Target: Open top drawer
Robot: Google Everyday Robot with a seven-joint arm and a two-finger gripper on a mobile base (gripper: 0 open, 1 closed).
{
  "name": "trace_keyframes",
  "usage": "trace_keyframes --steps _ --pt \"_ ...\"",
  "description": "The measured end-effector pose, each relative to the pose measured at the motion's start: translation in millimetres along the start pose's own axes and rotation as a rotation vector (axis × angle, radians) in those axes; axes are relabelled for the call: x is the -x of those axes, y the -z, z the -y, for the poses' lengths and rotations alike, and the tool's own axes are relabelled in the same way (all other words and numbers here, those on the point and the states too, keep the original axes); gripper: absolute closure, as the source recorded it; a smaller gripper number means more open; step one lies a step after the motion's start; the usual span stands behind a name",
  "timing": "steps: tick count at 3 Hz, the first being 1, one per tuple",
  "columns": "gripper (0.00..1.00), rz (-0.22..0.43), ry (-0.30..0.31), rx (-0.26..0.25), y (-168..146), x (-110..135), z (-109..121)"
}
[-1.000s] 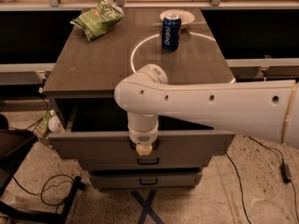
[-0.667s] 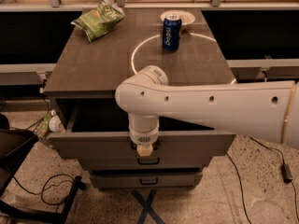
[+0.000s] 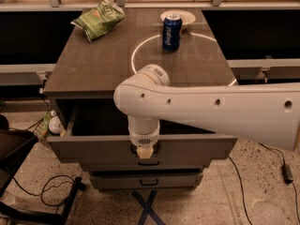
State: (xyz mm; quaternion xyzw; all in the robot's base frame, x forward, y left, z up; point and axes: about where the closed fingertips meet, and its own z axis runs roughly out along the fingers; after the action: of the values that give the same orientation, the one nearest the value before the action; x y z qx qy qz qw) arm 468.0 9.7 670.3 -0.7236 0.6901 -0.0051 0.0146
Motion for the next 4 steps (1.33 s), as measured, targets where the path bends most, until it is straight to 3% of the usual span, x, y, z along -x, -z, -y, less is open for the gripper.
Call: trace_keyframes --steps 1,2,3,4 --pt "1.00 -0.003 0.000 -0.071 50 -7 -6" --pt "1.00 -0.015 -0.004 -0.184 134 -20 -12" --pt "1.00 -0.035 -0.019 -0.256 184 -29 -9" --pt "1.00 -0.066 -0.032 -0.306 196 -41 9"
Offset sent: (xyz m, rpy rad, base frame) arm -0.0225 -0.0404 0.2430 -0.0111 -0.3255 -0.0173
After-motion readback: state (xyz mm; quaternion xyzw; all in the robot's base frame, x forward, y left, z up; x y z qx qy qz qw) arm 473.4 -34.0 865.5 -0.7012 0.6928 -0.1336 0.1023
